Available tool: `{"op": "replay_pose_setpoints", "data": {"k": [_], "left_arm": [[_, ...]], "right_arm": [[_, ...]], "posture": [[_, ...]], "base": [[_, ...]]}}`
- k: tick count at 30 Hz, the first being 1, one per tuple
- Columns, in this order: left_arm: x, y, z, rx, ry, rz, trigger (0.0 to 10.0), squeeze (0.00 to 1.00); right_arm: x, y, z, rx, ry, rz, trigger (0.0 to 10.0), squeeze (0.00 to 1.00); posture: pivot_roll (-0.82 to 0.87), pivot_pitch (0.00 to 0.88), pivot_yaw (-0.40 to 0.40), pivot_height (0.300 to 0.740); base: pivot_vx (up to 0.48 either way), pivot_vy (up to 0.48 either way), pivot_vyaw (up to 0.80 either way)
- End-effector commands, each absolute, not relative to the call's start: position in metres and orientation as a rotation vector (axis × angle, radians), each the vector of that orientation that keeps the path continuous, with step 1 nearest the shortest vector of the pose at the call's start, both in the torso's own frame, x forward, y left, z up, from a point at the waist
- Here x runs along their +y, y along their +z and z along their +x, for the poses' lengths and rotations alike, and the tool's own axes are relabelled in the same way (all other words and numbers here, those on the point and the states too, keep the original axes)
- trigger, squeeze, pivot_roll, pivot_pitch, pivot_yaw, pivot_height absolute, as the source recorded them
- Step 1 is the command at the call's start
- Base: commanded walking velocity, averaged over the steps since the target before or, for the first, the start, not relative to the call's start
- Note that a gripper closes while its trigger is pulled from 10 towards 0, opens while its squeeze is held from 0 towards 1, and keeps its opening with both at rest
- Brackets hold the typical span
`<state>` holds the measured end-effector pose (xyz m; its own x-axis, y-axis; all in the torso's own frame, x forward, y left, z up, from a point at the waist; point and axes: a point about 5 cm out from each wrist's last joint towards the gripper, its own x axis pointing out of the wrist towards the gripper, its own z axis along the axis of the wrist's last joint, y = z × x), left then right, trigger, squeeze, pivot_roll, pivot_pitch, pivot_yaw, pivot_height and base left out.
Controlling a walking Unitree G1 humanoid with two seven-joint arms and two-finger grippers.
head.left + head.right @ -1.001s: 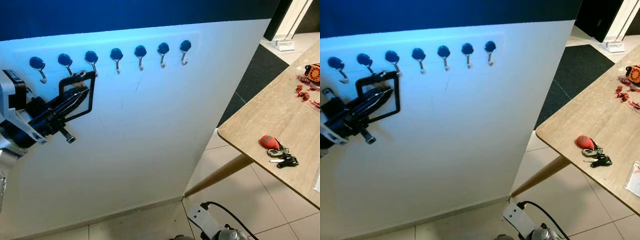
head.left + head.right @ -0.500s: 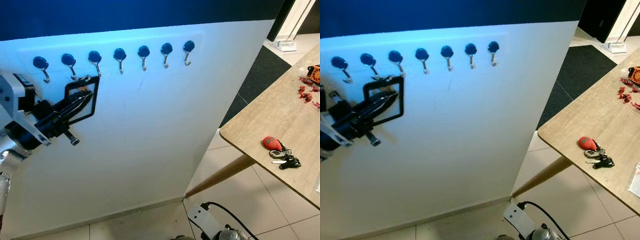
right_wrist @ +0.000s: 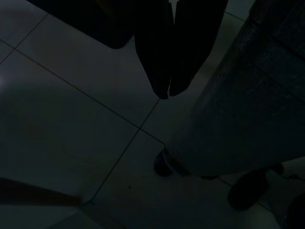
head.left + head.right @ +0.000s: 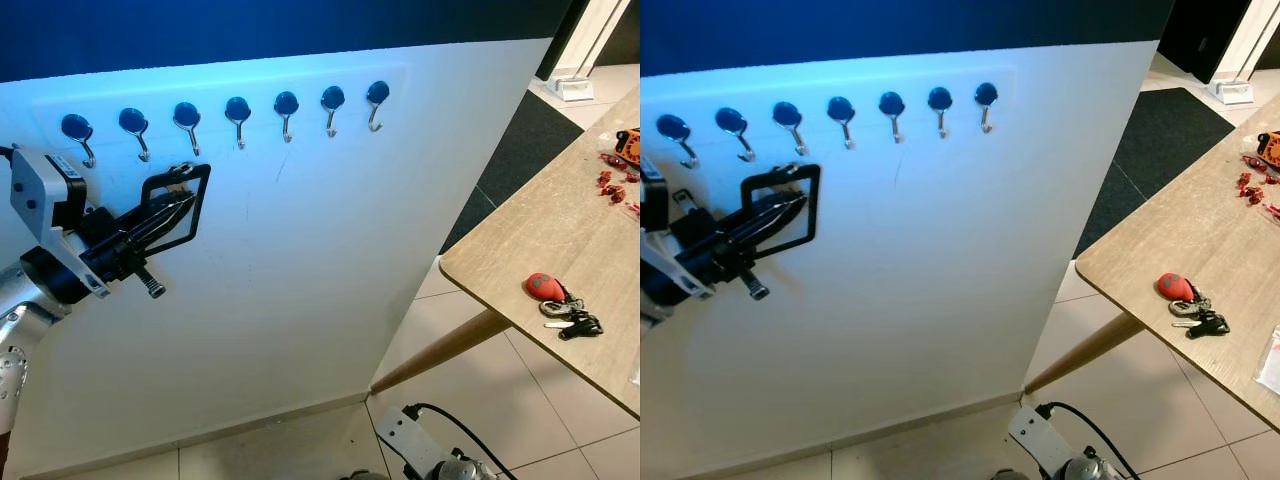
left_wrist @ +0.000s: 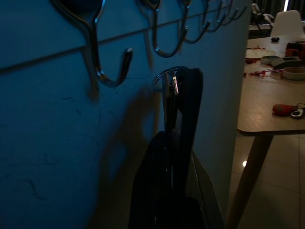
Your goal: Hang keys on a hook
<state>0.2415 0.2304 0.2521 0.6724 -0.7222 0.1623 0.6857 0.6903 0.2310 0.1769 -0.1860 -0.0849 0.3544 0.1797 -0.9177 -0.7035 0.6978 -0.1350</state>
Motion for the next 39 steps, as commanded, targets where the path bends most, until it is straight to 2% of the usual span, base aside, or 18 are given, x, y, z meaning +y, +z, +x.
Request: {"op": "replay_pose_setpoints", "data": {"k": [1,8,23,39], "left_arm": [[0.235,0.258,0.236,-0.288,-0.795,0.162,10.0,0.0],[0.25,0.269,0.227,-0.328,-0.763,0.175,10.0,0.0],[0.258,0.275,0.218,-0.36,-0.764,0.169,10.0,0.0],[0.231,0.254,0.238,-0.286,-0.824,0.119,10.0,0.0]], "right_arm": [[-0.192,-0.095,0.154,1.158,0.621,-0.581,10.0,0.0],[-0.192,-0.094,0.154,1.158,0.625,-0.583,10.0,0.0],[-0.192,-0.094,0.155,1.157,0.63,-0.586,10.0,0.0],[-0.192,-0.094,0.156,1.152,0.627,-0.575,10.0,0.0]], "posture": [[-0.02,0.093,0.004,0.74],[-0.02,0.095,0.0,0.74],[-0.01,0.097,-0.002,0.74],[-0.03,0.092,0.009,0.74]], "base": [[0.0,0.0,0.0],[0.0,0.0,0.0],[0.0,0.0,0.0],[0.0,0.0,0.0]]}}
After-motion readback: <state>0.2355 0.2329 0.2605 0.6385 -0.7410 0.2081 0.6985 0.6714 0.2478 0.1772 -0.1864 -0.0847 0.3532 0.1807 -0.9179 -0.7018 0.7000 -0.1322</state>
